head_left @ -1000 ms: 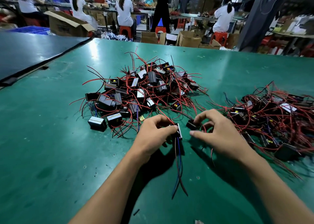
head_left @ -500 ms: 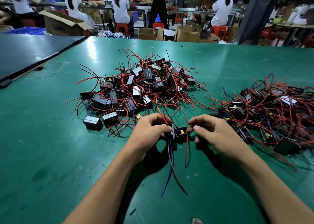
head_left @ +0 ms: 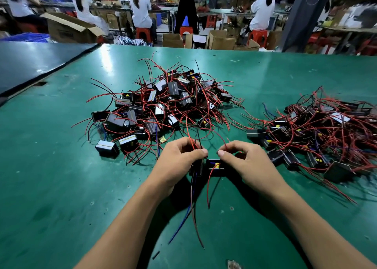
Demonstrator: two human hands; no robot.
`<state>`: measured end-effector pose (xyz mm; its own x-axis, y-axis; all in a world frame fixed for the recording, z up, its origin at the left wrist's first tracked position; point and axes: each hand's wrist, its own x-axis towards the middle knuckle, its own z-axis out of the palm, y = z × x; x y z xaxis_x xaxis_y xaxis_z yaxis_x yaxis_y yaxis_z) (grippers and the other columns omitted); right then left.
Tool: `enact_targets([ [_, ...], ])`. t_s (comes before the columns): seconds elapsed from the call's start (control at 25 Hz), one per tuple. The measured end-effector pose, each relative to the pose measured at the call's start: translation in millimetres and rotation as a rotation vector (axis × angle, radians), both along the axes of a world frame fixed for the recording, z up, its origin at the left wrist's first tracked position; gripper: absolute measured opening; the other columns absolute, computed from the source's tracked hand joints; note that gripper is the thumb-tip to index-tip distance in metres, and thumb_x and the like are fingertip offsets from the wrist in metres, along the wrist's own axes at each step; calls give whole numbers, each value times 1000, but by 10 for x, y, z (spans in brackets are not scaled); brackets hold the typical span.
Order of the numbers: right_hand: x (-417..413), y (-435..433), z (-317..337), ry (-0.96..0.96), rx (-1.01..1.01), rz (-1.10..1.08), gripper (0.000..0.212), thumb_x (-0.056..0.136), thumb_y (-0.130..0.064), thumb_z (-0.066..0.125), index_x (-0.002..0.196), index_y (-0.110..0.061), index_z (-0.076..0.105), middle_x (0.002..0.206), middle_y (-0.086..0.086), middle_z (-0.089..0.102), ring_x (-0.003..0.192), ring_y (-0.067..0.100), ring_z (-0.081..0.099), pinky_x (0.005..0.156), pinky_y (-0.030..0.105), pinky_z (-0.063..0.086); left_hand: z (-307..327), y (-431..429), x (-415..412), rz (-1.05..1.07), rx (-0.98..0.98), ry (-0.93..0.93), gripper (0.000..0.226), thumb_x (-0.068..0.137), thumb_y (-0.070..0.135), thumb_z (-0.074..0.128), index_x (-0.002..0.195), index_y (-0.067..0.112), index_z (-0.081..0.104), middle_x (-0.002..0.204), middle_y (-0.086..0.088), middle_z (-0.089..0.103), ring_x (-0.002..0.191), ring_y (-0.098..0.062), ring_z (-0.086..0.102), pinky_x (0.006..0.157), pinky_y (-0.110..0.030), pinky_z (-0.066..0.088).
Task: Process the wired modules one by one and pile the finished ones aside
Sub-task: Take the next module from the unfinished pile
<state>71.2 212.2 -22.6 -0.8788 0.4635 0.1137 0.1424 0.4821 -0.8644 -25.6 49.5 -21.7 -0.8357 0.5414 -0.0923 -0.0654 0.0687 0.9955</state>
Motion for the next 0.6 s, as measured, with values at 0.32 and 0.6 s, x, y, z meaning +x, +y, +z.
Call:
enact_targets([
  [0.32,109,62,123,-93,-179,157,21,83,-13,79,96,-24,67,79,-5,71,71,10,65,70,23,51,28,13,0,75,6,-1,7,86,9,71,81,9,67,79,-11,74,68,-20,67,66,-36,57],
  [0.6,-20,-153,-50,78,246,-122,11,88,-31,74,83,-22,70,84,-7,66,74,2,57,68,7,38,28,41,8,68,5,31,7,86,6,70,81,7,65,73,-8,69,66,-18,62,62,-30,51],
])
